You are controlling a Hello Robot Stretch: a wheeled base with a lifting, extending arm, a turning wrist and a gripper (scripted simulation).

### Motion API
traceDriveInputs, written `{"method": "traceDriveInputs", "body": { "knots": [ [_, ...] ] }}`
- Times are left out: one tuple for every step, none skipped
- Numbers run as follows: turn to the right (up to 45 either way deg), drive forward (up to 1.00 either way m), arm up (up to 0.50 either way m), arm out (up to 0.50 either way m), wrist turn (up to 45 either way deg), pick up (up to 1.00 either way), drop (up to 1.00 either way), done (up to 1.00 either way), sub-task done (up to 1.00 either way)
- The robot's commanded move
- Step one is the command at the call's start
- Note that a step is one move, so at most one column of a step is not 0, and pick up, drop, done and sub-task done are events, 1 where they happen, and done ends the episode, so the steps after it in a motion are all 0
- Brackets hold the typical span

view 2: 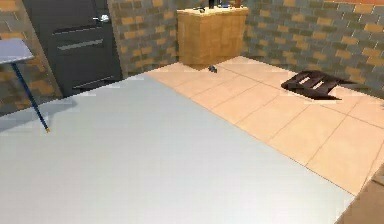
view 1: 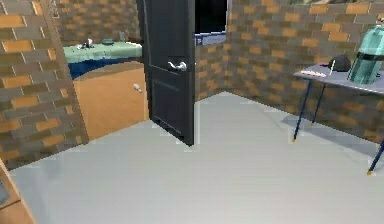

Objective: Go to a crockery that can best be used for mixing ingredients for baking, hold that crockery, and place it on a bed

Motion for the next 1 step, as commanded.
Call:
{"method": "traceDriveInputs", "body": {
  "knots": [
    [0.0, 0.6, 0.0, 0.0, 0.0, 0.0, 0.0, 0.0, 0.0]
  ]
}}
